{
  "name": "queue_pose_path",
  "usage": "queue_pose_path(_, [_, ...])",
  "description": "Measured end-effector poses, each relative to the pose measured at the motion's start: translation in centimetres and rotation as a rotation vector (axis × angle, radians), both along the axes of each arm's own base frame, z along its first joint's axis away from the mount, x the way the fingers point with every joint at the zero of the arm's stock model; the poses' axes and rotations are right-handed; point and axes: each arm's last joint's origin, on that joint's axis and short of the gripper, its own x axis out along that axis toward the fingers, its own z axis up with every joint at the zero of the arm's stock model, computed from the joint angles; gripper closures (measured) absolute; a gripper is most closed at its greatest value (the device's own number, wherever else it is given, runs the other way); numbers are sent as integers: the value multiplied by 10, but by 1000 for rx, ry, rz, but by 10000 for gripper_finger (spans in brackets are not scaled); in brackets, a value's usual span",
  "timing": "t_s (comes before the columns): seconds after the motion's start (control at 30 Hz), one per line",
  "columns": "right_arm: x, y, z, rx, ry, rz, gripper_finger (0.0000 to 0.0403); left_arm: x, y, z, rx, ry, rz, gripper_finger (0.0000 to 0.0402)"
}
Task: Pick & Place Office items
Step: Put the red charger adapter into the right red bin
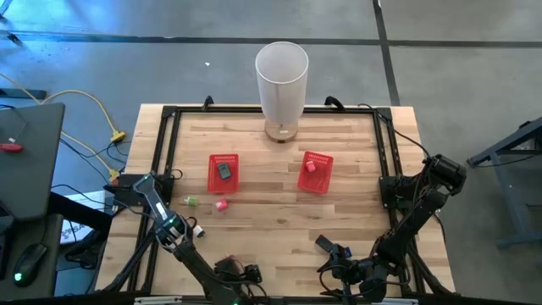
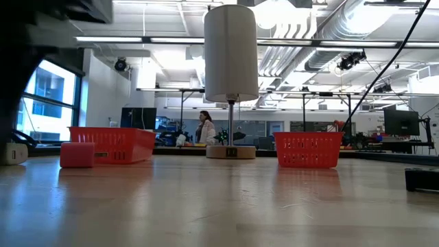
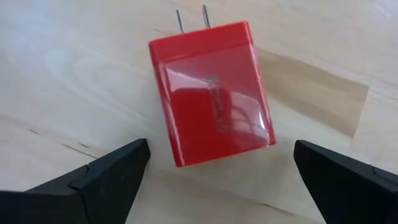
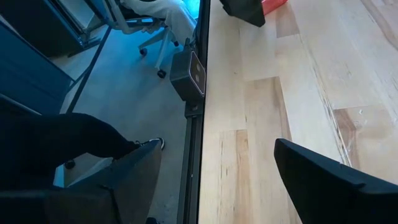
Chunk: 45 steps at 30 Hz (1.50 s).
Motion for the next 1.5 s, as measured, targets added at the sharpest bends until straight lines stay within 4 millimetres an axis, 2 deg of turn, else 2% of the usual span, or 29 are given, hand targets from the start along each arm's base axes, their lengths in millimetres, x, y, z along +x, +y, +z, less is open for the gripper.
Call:
queue_pose_path(0.57, [0, 0, 0, 0, 0, 0, 102, 11, 11, -1, 0, 10, 45, 5])
queue_pose_path(1.27, [0, 0, 0, 0, 0, 0, 102, 14, 22, -10, 33, 29, 68, 4])
queue_pose_path(1.5, [0, 0, 0, 0, 0, 0, 102, 11, 27, -22, 64, 63, 97, 4])
